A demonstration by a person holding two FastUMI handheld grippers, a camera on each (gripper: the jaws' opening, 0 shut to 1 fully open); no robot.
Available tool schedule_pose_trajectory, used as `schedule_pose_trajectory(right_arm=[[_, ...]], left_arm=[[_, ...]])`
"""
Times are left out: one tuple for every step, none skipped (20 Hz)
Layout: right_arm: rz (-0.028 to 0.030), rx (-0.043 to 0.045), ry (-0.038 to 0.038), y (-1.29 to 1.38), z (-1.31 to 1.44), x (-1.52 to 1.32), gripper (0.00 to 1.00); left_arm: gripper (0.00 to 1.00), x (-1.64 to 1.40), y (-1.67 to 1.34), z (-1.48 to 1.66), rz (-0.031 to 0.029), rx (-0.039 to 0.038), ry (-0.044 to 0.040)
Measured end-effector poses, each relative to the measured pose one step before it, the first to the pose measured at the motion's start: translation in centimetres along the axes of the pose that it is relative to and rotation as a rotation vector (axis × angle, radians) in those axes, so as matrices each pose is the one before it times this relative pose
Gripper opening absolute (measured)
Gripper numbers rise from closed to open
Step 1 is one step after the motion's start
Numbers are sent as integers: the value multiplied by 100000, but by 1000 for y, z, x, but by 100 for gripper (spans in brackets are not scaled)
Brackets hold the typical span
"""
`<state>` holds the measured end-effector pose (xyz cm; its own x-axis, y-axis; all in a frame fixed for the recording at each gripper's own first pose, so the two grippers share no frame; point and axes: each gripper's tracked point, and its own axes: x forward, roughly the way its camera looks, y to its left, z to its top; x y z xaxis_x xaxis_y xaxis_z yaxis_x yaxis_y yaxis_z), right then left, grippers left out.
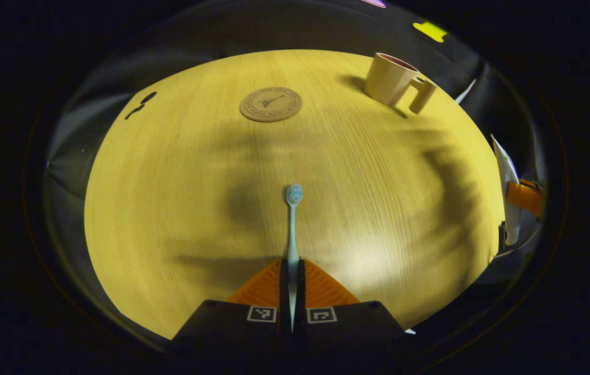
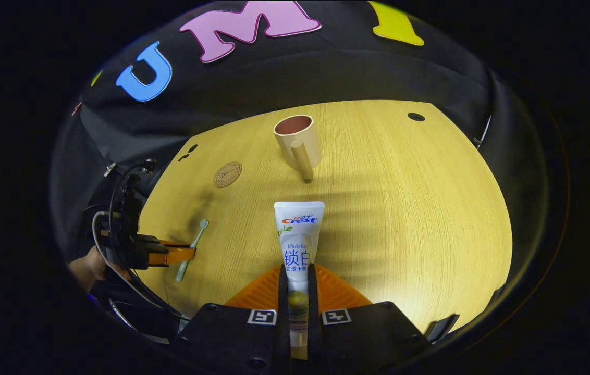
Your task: Put the toothbrush and toothpaste on the desktop into the cup, then pick up the cup and place it on the coaster on the desktop.
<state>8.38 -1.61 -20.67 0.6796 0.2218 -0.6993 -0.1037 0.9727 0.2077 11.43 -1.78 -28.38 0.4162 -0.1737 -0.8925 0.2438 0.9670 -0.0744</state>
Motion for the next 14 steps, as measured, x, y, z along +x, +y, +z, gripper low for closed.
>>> schedule_pose_trajectory(right_arm=[[-234,174,-68,-39,29,29,17],[29,51,-403,32,203,-60,17],[18,-139,-830,-58,316,-124,17],[41,-369,-1310,59,491,-176,17],[-58,-581,-1683,55,590,-158,17],[-90,-808,-1749,125,858,-236,16],[97,-938,-1125,162,950,-50,17],[-224,-270,-1618,178,1239,918,16],[351,203,-2164,204,1122,116,16],[583,398,-2266,284,1260,-20,17],[787,140,-2226,353,1195,-149,17],[741,-265,-2116,341,1085,-241,17],[800,-723,-2306,379,1182,-183,17],[737,-702,-2247,305,1013,-227,16]], left_arm=[[7,-1,63,-113,537,1911,-719],[7,-49,182,21,1528,1354,-1932],[7,-57,134,-138,1410,37,-1901],[7,-145,-17,-83,582,-918,-1538],[7,-139,-237,-11,-460,-1189,-1619],[7,-314,-440,51,-1877,-1081,-1196],[7,-304,-193,-11,-947,-1036,-890],[6,-347,-95,217,-274,-796,-1407],[6,-335,-167,239,-594,-881,-1573],[6,-365,-220,294,-686,-993,-1294],[7,-355,-137,355,-535,-1048,-1492],[7,-422,-183,401,-667,-878,-1671],[7,-512,-266,478,-862,-668,-1506],[7,-349,-256,297,-832,-375,-1110]])
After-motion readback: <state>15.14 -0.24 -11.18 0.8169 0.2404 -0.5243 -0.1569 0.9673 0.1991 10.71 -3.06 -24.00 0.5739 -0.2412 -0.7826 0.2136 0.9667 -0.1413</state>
